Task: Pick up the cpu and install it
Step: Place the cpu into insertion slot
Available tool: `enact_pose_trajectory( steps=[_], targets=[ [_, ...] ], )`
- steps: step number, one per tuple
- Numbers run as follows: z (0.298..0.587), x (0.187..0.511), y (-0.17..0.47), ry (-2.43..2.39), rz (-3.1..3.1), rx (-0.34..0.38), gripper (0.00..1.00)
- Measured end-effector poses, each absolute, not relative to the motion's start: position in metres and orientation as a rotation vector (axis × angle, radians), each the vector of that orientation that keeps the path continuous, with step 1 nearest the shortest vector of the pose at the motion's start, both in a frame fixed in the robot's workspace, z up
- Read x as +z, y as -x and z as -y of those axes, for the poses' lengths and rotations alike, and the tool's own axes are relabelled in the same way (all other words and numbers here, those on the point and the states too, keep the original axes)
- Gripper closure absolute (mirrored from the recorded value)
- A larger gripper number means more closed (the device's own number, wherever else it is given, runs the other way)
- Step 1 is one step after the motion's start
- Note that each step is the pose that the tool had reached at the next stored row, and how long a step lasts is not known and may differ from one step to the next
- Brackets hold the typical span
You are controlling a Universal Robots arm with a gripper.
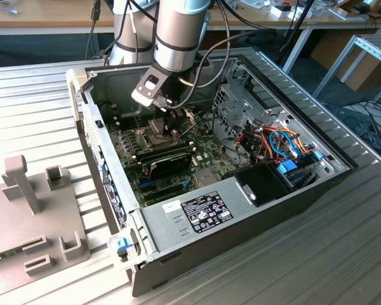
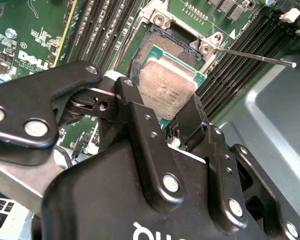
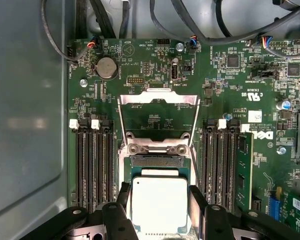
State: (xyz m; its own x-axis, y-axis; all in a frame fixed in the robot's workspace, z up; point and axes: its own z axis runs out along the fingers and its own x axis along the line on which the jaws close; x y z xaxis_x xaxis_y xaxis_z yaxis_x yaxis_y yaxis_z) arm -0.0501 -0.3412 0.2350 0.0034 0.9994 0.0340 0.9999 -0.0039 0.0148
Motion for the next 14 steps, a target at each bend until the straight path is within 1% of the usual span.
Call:
enact_pose_trajectory(
  steps=[14],
  targets=[
    [0.341, 0.219, 0.05, 2.216, 2.208, -0.053, 0.45]
  ],
)
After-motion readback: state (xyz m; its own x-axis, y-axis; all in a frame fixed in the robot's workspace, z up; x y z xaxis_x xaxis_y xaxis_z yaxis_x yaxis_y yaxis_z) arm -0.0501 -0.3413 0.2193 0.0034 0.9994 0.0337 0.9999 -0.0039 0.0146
